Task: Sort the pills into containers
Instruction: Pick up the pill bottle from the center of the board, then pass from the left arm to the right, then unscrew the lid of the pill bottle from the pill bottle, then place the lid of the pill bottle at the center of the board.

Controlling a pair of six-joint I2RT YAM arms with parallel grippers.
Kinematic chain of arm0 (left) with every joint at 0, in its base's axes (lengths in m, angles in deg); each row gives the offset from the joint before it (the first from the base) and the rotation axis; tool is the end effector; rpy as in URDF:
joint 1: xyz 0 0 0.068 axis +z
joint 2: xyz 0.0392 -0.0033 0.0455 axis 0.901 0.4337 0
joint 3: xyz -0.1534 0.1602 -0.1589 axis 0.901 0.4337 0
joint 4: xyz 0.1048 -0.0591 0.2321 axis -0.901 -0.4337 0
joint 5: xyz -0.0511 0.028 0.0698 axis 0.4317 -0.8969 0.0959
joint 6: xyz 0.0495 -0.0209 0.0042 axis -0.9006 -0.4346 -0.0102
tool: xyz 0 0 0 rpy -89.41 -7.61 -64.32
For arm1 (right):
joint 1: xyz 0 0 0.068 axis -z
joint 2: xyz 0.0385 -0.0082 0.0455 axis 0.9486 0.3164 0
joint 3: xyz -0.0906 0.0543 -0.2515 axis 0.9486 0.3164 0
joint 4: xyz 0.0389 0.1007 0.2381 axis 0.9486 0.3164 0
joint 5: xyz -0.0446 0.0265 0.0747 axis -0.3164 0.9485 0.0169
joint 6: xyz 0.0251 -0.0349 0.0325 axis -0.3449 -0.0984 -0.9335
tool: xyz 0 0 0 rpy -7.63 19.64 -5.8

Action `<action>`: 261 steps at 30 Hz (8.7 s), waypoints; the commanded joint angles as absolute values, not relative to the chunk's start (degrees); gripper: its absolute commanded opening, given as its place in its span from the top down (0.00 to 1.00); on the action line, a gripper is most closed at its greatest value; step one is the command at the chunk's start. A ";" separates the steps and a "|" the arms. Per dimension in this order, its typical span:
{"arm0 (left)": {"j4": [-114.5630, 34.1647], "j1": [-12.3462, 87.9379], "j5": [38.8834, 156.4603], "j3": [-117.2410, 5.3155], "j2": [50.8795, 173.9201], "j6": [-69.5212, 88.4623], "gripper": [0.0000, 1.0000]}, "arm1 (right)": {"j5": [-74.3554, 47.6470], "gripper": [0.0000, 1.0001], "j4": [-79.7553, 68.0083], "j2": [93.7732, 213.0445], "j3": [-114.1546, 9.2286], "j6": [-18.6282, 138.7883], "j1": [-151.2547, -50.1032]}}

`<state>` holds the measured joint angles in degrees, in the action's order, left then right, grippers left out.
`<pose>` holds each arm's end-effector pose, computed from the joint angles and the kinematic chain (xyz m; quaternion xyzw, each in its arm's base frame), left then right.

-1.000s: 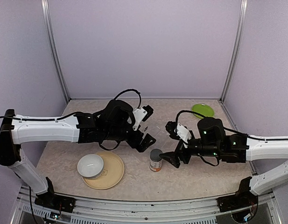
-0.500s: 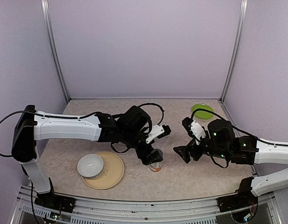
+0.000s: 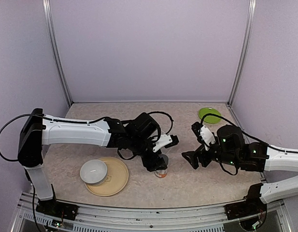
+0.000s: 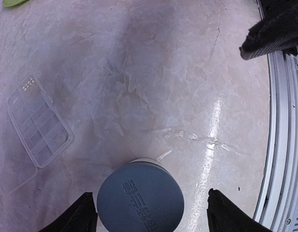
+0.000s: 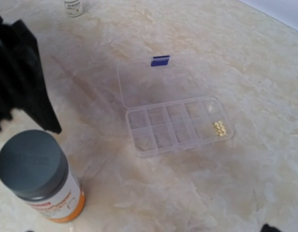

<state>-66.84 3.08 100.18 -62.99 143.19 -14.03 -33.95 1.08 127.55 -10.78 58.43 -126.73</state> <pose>0.1902 -0.3597 0.2240 0.5849 0.7366 -0.2173 0.2611 0.1291 0.1717 0.2450 -0.2864 0.8080 0.1841 0.4809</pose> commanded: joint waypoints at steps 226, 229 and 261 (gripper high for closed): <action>-51.09 15.11 79.58 -48.59 124.80 20.78 0.55 | -6.32 0.93 -39.36 118.65 2.61 65.66 -120.48; -50.53 16.63 77.82 -47.53 126.90 19.32 0.55 | -6.33 0.93 -39.10 118.47 2.69 65.58 -120.43; -46.00 25.45 76.66 -45.05 140.97 16.92 0.55 | -6.17 0.93 -36.08 117.11 1.92 65.93 -120.48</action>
